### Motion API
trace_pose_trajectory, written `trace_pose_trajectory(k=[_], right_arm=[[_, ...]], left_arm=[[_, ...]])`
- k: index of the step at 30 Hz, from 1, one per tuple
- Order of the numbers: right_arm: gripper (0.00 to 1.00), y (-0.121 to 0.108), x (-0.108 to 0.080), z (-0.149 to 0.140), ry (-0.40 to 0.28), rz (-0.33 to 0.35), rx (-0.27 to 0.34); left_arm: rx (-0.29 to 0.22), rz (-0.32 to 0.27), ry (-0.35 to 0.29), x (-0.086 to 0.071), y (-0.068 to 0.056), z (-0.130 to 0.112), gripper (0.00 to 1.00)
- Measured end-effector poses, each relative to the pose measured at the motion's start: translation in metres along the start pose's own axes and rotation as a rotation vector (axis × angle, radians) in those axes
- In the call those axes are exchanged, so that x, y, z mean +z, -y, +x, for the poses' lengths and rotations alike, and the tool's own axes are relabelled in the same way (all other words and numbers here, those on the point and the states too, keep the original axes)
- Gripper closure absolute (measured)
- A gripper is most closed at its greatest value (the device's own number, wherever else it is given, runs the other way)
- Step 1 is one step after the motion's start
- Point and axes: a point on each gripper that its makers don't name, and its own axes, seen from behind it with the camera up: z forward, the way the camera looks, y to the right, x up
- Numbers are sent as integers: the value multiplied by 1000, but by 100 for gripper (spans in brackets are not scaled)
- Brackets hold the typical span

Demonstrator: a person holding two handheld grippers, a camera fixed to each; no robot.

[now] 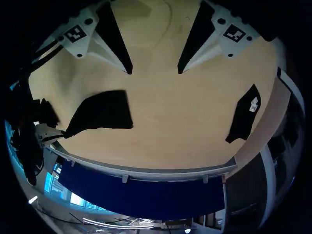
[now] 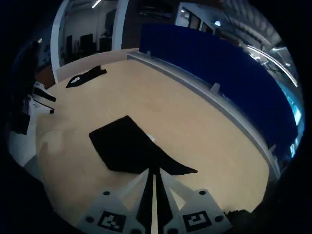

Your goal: Fold towel

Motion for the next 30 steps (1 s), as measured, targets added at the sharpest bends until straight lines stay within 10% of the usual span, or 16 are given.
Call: trace_pose_trajectory(k=[14,30], right_arm=[[96,32,21,36,10,79,-127],[97,157,112,44,100,323,-292]], left_arm=[[-71,34,-32,-22,25,-6,14],[-148,108,-87,-61,51,-18,14]])
